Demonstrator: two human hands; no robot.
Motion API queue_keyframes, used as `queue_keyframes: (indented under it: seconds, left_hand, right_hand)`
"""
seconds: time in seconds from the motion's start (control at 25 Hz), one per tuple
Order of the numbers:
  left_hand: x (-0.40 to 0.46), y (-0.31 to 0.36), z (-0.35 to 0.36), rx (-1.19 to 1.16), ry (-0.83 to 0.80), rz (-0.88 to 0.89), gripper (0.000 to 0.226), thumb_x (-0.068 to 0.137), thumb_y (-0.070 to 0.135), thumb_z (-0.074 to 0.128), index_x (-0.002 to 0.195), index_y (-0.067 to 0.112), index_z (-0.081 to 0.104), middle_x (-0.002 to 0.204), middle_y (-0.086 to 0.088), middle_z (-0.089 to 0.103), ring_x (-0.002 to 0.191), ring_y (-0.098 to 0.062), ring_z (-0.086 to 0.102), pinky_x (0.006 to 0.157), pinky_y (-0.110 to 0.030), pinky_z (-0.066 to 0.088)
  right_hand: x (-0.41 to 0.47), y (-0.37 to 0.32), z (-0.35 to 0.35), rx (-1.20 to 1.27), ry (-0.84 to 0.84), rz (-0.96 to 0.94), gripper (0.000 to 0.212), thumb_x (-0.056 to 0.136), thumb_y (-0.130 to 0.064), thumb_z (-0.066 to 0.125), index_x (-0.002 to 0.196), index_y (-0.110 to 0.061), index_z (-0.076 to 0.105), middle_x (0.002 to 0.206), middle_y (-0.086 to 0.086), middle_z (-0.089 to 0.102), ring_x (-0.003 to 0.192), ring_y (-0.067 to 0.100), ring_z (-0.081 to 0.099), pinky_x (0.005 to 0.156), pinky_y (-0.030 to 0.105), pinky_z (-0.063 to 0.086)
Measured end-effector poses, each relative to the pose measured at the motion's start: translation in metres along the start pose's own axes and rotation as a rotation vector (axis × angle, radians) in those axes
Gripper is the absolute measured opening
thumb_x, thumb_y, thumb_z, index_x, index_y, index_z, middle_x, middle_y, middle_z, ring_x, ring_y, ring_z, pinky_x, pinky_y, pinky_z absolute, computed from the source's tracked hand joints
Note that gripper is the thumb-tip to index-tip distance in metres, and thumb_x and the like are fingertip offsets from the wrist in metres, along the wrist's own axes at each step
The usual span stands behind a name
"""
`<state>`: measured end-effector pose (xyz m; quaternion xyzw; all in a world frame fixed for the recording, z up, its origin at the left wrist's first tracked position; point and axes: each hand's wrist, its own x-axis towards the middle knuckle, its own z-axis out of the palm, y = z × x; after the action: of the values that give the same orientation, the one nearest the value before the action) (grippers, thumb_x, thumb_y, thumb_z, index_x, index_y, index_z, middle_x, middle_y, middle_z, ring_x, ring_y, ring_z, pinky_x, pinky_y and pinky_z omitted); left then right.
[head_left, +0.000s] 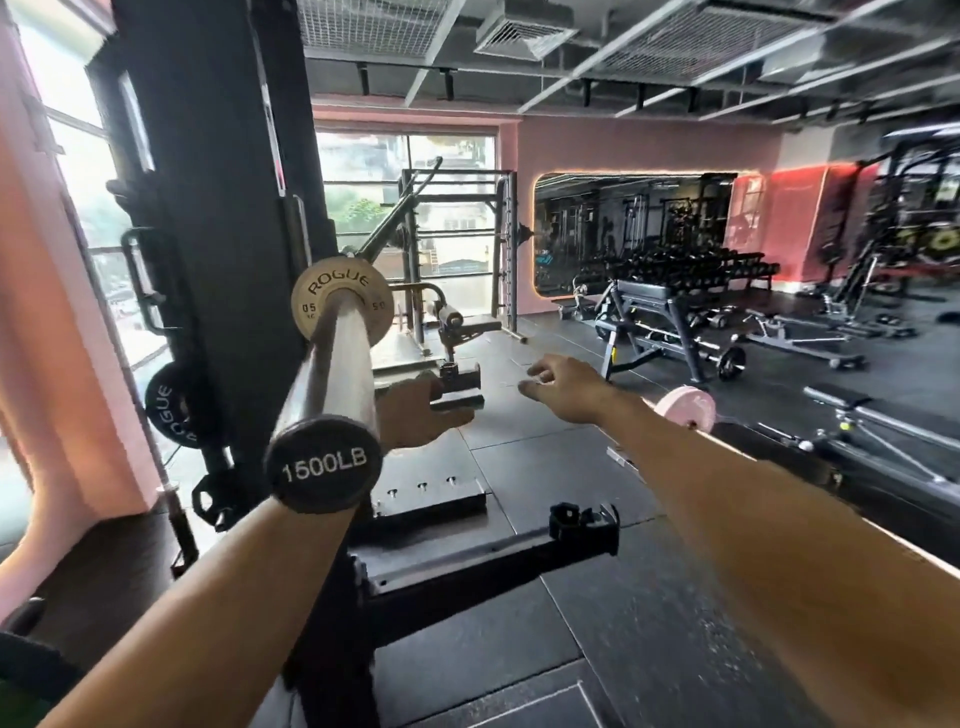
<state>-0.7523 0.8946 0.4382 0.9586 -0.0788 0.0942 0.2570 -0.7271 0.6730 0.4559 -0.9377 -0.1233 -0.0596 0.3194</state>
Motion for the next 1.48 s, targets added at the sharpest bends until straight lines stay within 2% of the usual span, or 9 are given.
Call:
queue_keyframes:
  seconds: [0.16,0.4,0.56,0.68,0.84,1.0,1.08,1.24,1.48]
  left_hand:
    - [0.043,0.034,0.035,-0.019,-0.029,-0.032,0.061,0.084,0.049,0.068,0.134,0.019,0.049,0.122,0.006,0.057,0.099,-0.011,0.050,0.083,-0.020,0.036]
    - [0.133,0.038,0.131,0.016,-0.093,-0.110,0.059,0.082,0.050,0.071,0.130,0.021,0.052,0.126,-0.009,0.059,0.114,-0.025,0.057,0.090,-0.028,0.042]
    - [0.194,0.025,0.217,0.017,-0.216,-0.184,0.050,0.081,0.046,0.073,0.123,0.025,0.058,0.124,-0.008,0.060,0.111,-0.023,0.057,0.094,-0.029,0.045]
    - [0.228,0.007,0.281,0.054,-0.319,-0.207,0.048,0.084,0.040,0.071,0.126,0.022,0.057,0.124,-0.009,0.060,0.099,-0.022,0.057,0.084,-0.025,0.042]
    - [0.251,-0.021,0.369,0.100,-0.461,-0.248,0.053,0.083,0.042,0.071,0.131,0.026,0.055,0.129,-0.010,0.054,0.116,-0.026,0.053,0.096,-0.030,0.042]
    - [0.246,-0.048,0.440,0.115,-0.568,-0.294,0.058,0.074,0.045,0.076,0.128,0.034,0.058,0.109,-0.004,0.048,0.110,-0.025,0.054,0.099,-0.032,0.045]
    - [0.241,-0.055,0.466,0.105,-0.561,-0.314,0.053,0.074,0.043,0.077,0.123,0.033,0.062,0.104,-0.003,0.044,0.103,-0.026,0.056,0.095,-0.036,0.048]
    - [0.233,-0.056,0.488,0.051,-0.351,-0.347,0.027,0.083,0.026,0.074,0.108,0.020,0.068,0.099,-0.007,0.047,0.096,-0.035,0.059,0.083,-0.037,0.049]
    - [0.217,-0.057,0.448,-0.084,-0.276,-0.360,0.027,0.086,0.019,0.071,0.112,0.023,0.069,0.100,-0.006,0.063,0.094,-0.029,0.058,0.079,-0.029,0.042]
  right_hand:
    - [0.015,0.061,-0.017,-0.006,0.021,0.075,0.048,0.093,-0.042,0.057,0.133,-0.015,0.052,0.138,0.011,0.054,0.123,0.027,0.053,0.104,0.035,0.042]
    - [0.086,0.179,-0.003,-0.065,-0.070,0.158,0.046,0.093,-0.045,0.055,0.130,-0.018,0.053,0.135,0.009,0.057,0.119,0.027,0.056,0.102,0.035,0.043]
    - [0.144,0.264,0.034,-0.081,-0.184,0.221,0.042,0.094,-0.039,0.055,0.129,-0.016,0.055,0.135,0.009,0.057,0.122,0.027,0.054,0.103,0.033,0.042]
    - [0.177,0.318,0.072,-0.097,-0.263,0.265,0.036,0.095,-0.034,0.053,0.127,-0.019,0.057,0.133,0.008,0.058,0.123,0.028,0.052,0.104,0.034,0.041]
    - [0.200,0.387,0.141,-0.094,-0.419,0.329,0.034,0.092,-0.033,0.052,0.123,-0.023,0.058,0.131,0.008,0.059,0.118,0.029,0.055,0.102,0.038,0.045]
    - [0.203,0.429,0.194,-0.110,-0.538,0.354,0.039,0.093,-0.027,0.050,0.132,-0.022,0.053,0.138,0.009,0.054,0.125,0.030,0.051,0.105,0.037,0.042]
    - [0.201,0.443,0.216,-0.111,-0.590,0.367,0.043,0.095,-0.023,0.047,0.137,-0.022,0.047,0.142,0.012,0.050,0.129,0.031,0.047,0.106,0.037,0.039]
    - [0.191,0.453,0.239,-0.106,-0.578,0.358,0.046,0.096,-0.022,0.045,0.141,-0.018,0.037,0.138,0.017,0.051,0.124,0.035,0.050,0.103,0.043,0.042]
    - [0.174,0.424,0.213,-0.041,-0.453,0.330,0.035,0.099,-0.031,0.044,0.130,-0.013,0.041,0.130,0.018,0.055,0.118,0.035,0.053,0.095,0.040,0.042]
